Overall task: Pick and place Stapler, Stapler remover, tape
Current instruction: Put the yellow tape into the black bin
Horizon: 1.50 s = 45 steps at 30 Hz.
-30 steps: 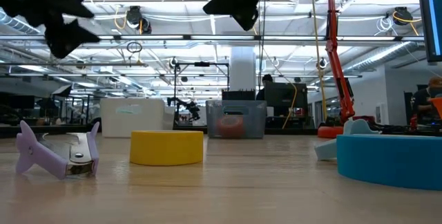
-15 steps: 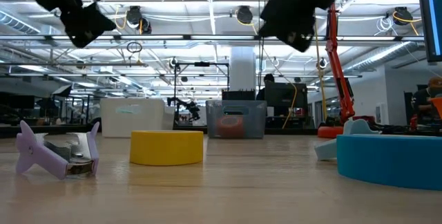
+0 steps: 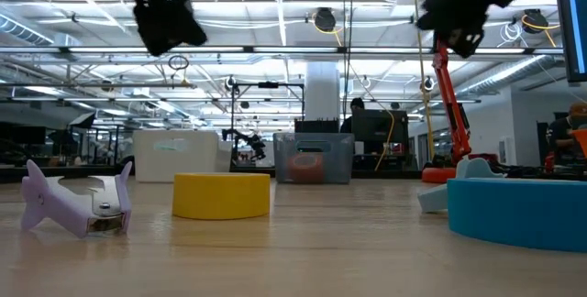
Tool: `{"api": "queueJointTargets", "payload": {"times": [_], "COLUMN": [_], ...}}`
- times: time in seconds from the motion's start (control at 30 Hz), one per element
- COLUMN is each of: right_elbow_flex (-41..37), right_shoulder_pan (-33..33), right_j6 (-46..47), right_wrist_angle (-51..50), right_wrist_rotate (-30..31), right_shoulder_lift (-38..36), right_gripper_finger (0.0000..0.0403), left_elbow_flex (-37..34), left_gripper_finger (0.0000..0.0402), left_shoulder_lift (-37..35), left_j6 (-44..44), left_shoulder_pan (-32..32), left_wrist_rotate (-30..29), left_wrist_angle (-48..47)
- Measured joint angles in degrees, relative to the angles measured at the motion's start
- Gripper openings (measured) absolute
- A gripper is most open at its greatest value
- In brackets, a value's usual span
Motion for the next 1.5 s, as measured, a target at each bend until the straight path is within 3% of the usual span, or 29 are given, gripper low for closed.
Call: {"api": "queueJointTargets", "payload": {"times": [0.23,0.53,0.8,1.03,1.27,1.5], "right_elbow_flex": [-8.41,-17.28,-23.86,-24.93,-24.93,-24.93], "right_shoulder_pan": [0.01,-0.01,-0.01,-0.01,-0.01,-0.01], "right_j6": [-2.36,-1.77,-4.99,-4.90,-4.87,-4.83], "right_wrist_angle": [0.43,1.33,6.91,7.01,6.90,6.88], "right_wrist_rotate": [-4.93,-8.47,-11.42,-11.43,-11.33,-11.27], "right_shoulder_lift": [-16.85,-31.44,-37.89,-42.23,-43.59,-43.59], "right_gripper_finger": [0.0089,0.0089,0.0089,0.0089,0.0089,0.0089], "left_elbow_flex": [8.86,17.77,17.70,17.79,17.79,17.79], "left_gripper_finger": [0.0218,0.0218,0.0218,0.0218,0.0218,0.0218], "left_shoulder_lift": [12.71,21.78,22.61,22.56,22.99,22.98], "left_j6": [-4.08,-8.24,-18.81,-16.79,-19.02,-20.03], "left_shoulder_pan": [1.59,4.69,5.22,3.17,2.38,2.53], "left_wrist_rotate": [-0.12,7.26,12.02,11.27,2.69,0.94], "left_wrist_angle": [-1.84,-9.19,-15.00,-15.45,-16.71,-17.07]}}
